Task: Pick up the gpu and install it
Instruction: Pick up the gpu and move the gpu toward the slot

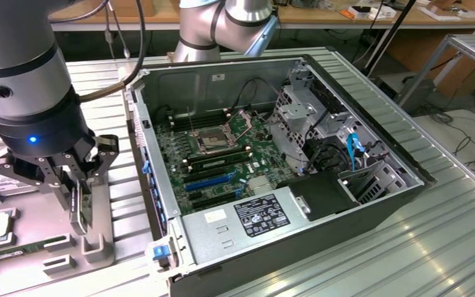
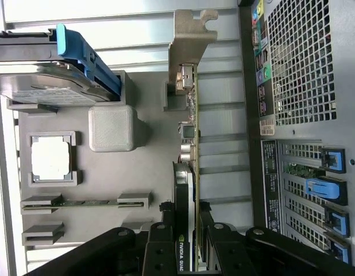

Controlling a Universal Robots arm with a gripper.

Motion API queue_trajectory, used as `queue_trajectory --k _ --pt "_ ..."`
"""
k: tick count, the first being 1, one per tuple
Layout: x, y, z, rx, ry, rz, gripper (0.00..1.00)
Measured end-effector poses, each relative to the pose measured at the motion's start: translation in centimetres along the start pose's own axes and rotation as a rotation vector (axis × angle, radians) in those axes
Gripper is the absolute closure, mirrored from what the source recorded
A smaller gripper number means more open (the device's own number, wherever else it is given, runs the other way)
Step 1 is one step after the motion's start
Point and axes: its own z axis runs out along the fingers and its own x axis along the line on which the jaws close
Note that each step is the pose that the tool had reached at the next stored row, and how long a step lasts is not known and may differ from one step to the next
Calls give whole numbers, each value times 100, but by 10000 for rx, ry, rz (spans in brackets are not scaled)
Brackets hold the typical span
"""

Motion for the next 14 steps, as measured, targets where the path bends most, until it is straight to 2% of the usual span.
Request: queue_trajectory --k 12,14 --pt "-4 8 -174 0 0 0 73" --pt "-6 11 -239 1 1 0 73"
